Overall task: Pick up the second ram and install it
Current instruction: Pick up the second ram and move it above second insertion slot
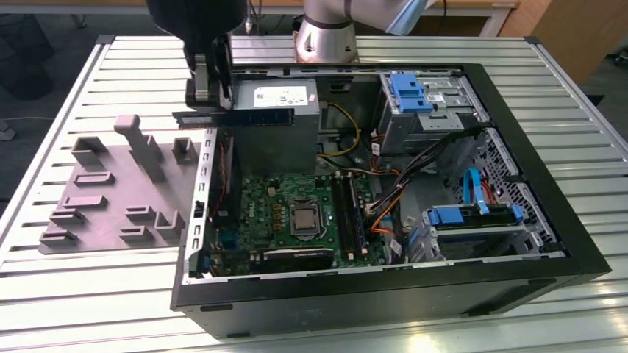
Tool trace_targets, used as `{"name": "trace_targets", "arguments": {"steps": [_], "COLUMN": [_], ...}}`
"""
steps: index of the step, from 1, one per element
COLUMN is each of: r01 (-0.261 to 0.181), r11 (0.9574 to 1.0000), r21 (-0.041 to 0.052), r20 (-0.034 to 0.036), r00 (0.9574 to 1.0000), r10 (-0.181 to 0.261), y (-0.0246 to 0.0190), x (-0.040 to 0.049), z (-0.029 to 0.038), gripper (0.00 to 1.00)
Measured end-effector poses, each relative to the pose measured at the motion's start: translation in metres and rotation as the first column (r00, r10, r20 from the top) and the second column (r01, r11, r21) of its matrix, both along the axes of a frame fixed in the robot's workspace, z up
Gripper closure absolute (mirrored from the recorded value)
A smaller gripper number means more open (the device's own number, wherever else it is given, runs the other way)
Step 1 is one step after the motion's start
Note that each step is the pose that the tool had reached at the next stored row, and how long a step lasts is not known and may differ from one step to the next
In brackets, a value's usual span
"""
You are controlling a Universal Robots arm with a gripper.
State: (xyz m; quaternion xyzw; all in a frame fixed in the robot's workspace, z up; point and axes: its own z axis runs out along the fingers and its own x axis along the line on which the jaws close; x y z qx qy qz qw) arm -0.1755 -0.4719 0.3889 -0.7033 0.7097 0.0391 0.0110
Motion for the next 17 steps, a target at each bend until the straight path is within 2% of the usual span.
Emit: {"name": "trace_targets", "arguments": {"steps": [7, 15, 17], "r01": [0.000, 0.000, 0.003], "r11": [1.0000, 1.0000, 1.0000], "r21": [0.0000, 0.0000, 0.0000], "r20": [0.0000, -0.0001, 0.0000], "r00": [1.0000, 1.0000, 1.0000], "r10": [0.000, 0.000, -0.003], "y": [0.0000, 0.0000, 0.0000], "x": [0.0159, 0.0419, 0.0453], "z": [-0.0001, -0.0003, -0.0004], "gripper": [0.86, 0.86, 0.86]}}
